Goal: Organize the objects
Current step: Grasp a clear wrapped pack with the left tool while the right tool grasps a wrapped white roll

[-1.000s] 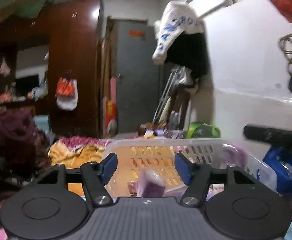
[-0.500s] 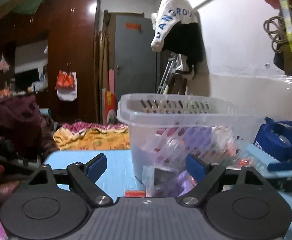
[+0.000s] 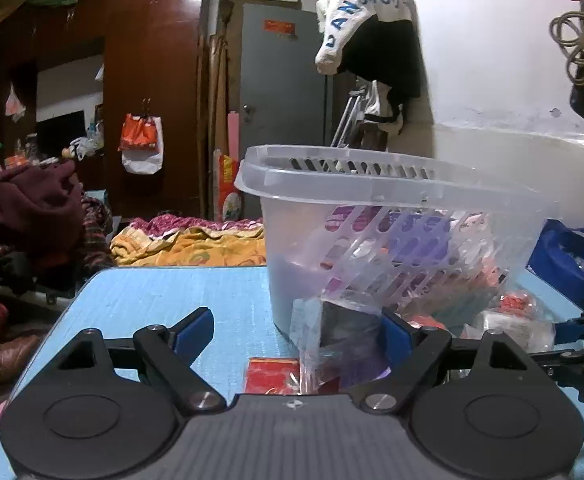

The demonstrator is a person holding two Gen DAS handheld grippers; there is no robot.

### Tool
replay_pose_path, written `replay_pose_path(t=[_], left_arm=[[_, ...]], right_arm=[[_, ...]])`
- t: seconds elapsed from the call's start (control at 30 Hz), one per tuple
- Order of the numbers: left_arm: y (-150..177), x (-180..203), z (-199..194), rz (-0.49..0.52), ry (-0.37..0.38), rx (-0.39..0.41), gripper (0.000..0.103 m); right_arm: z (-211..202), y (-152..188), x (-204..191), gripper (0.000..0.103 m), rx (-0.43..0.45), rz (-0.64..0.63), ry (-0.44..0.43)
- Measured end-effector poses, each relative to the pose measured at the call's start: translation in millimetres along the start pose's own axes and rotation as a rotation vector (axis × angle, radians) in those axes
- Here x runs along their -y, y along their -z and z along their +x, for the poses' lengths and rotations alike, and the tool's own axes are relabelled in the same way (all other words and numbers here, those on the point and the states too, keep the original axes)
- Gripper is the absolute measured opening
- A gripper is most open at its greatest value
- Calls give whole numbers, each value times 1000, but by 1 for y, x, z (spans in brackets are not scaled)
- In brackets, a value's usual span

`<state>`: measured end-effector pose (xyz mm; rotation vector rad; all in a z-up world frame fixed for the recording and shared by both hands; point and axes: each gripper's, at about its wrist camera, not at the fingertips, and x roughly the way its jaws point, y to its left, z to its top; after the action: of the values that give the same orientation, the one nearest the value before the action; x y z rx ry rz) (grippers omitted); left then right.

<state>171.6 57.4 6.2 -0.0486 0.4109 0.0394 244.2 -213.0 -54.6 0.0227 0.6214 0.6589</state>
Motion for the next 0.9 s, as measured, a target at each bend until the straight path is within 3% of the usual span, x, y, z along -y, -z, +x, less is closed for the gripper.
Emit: replay_pose_path(t=[0.07,0.13,0.2,0.3,0.47,0.73,0.9], left_arm=[[0,-1,2,-15,1,-12,77],[-1,-1,3,-19,23,-9,54],[1,0,-1,-17,14,14,41],[2,1,-13,-24,-32,85,38],[7,-10,-34,-90,-9,215,38],[11,-8,-49,-86,104,344,38],[13,-2,-49,-50,145,375,38]], right_arm=[[-3,0,1,59,9,8,8],[-3,0,2,58,18,6,-6],[-6,1,-1,57,34,-10,-4],[-17,4,-8,57,106,-36,23],[-31,9,-18,56,203,-85,43],[-37,10,-25,56,275,-131,60],[-41,10,-22,55,305,-115,57]])
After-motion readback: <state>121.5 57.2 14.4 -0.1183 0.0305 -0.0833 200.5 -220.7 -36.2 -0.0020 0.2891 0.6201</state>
